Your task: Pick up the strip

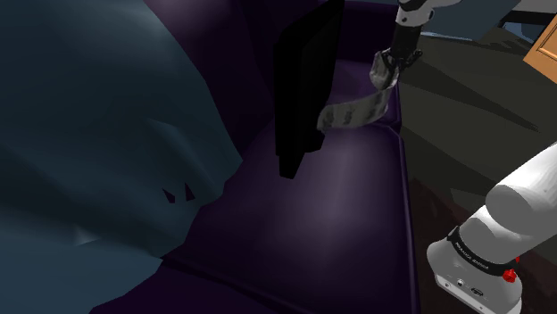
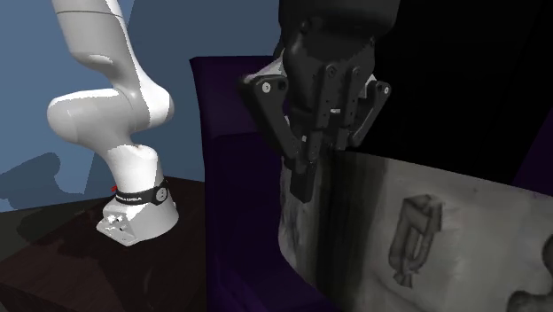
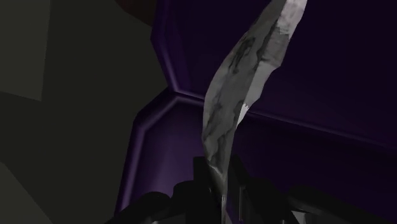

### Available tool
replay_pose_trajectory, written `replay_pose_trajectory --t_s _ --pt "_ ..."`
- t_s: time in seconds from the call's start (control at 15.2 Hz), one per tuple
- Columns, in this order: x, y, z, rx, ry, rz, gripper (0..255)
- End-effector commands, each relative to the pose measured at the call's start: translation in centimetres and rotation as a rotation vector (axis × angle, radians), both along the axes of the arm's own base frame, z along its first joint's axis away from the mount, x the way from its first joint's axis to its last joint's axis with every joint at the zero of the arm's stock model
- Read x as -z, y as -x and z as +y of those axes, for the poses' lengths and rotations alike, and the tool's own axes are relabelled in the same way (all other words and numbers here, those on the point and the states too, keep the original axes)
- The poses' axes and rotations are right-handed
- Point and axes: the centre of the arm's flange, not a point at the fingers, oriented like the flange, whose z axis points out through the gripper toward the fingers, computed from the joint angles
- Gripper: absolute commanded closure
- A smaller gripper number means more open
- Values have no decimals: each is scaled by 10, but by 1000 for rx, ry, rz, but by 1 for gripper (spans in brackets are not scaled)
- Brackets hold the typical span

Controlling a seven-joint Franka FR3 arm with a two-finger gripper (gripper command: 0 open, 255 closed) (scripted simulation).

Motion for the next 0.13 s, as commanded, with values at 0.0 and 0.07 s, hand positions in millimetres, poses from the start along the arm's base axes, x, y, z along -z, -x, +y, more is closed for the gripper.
replay_pose_trajectory --t_s 0.0,0.07 --pt "-7 0 0 0 0 -1 255" --pt "-7 0 0 0 0 -1 255"
